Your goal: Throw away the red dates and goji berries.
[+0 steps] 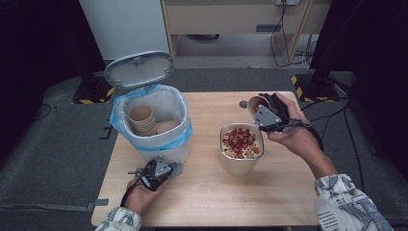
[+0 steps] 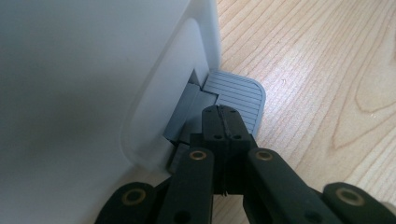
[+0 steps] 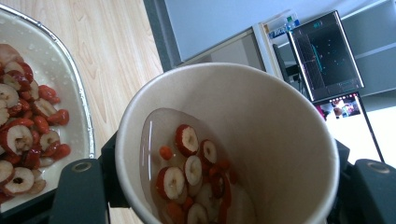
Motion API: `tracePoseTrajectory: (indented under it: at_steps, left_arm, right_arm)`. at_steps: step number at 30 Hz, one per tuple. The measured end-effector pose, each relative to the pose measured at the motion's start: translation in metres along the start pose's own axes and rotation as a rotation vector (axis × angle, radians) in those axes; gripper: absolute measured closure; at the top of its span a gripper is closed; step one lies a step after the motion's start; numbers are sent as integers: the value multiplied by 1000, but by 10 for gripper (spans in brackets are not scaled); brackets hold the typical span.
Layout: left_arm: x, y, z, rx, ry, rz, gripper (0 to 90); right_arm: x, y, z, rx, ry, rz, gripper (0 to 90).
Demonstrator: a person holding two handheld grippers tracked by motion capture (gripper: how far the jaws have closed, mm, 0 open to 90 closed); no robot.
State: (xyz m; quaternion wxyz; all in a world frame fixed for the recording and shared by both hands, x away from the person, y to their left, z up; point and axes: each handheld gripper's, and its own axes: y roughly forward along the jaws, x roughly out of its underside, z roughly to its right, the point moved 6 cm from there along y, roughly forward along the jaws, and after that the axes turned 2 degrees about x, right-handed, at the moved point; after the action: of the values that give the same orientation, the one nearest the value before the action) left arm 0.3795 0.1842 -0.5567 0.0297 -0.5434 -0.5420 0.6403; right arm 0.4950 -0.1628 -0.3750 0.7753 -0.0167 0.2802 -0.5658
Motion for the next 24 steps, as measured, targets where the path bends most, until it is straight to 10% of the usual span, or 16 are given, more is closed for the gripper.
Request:
tracePoseTrajectory:
  at_steps: [24]
  left_arm:
    - [0,0,0,-2,0,3,897]
  right_arm:
    - [-20,-18,40,74,-98,-4,298]
